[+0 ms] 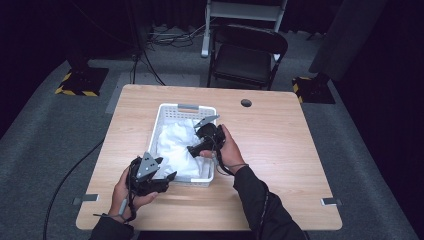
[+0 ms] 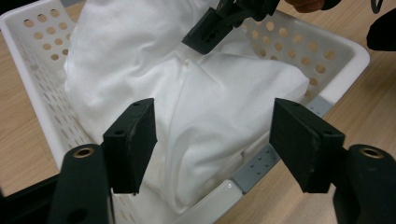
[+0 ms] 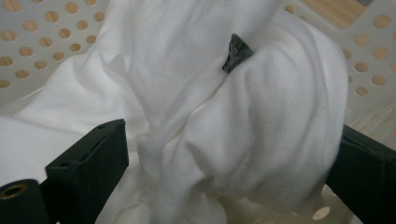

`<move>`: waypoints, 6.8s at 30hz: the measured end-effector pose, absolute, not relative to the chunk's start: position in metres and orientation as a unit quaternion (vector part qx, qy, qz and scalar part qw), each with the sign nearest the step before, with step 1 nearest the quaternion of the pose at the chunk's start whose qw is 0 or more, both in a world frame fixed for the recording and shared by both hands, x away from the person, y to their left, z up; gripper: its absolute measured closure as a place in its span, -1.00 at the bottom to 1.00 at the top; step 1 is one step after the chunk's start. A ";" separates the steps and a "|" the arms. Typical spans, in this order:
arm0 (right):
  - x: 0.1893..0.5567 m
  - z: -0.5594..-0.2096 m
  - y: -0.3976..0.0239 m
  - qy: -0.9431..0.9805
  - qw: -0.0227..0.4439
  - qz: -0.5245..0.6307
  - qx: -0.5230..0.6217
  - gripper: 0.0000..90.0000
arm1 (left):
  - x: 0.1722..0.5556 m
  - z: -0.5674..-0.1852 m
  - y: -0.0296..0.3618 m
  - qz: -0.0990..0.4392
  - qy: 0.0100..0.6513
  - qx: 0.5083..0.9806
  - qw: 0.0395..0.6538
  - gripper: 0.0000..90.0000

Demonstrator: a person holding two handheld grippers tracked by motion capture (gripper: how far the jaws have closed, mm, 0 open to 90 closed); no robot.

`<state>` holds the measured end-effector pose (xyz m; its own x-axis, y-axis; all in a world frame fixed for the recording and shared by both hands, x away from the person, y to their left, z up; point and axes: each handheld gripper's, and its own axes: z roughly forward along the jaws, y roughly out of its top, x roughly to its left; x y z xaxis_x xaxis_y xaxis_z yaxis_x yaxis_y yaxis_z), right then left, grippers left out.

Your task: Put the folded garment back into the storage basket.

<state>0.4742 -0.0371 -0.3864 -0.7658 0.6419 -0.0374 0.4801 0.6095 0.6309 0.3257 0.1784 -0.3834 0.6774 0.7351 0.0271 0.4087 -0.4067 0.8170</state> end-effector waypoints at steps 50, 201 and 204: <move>0.455 -0.371 -0.050 0.904 0.168 0.313 0.238 -0.88 | 0.313 -0.381 0.149 0.197 0.309 0.838 0.405 -0.93; 0.325 -0.427 -0.260 0.901 0.207 0.271 0.266 -0.91 | 0.290 -0.446 0.010 0.110 0.160 0.921 0.337 -0.88; 0.324 -0.431 -0.268 0.897 0.197 0.279 0.282 -0.91 | 0.292 -0.447 0.013 0.100 0.163 0.920 0.343 -0.89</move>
<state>0.3238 -0.2676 -0.4308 -0.7639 0.6150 -0.1956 0.3951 0.6853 0.6118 0.2920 0.0125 -0.4470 0.9264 0.3696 0.0728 0.2318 -0.7118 0.6630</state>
